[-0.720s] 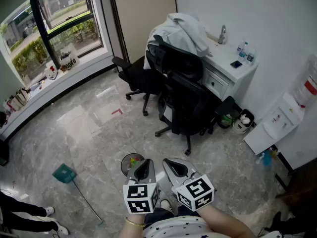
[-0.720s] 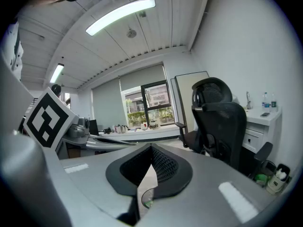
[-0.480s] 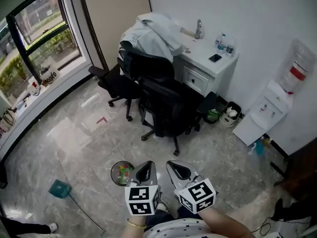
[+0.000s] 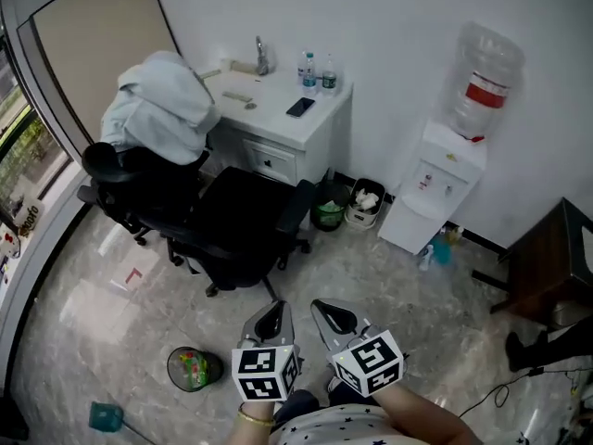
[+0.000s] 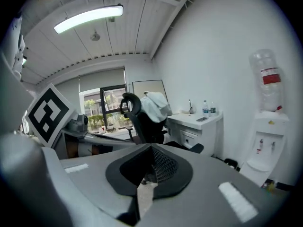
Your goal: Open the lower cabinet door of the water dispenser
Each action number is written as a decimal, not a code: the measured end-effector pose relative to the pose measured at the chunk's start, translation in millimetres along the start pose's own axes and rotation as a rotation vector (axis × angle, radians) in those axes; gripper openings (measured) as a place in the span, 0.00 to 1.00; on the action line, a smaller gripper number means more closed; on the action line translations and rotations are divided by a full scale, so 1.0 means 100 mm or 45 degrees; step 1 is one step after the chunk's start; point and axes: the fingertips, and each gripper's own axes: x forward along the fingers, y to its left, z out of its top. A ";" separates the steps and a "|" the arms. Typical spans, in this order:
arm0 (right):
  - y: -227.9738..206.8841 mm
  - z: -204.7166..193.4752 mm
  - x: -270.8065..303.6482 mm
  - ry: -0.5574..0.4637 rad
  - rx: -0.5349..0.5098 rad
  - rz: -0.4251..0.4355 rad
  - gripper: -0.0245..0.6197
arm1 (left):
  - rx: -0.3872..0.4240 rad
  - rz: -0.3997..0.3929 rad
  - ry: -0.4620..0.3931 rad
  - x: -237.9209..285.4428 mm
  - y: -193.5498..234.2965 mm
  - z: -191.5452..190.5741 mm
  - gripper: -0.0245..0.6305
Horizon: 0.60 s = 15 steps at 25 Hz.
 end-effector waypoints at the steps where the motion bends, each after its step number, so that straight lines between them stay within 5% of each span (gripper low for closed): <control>1: -0.22 0.01 -0.06 0.001 0.008 -0.036 0.03 | 0.005 -0.037 0.007 0.18 -0.16 0.03 0.05; 15: -2.64 -0.39 -1.04 0.028 0.248 -0.496 0.03 | 0.242 -0.469 0.166 1.95 -2.21 0.05 0.05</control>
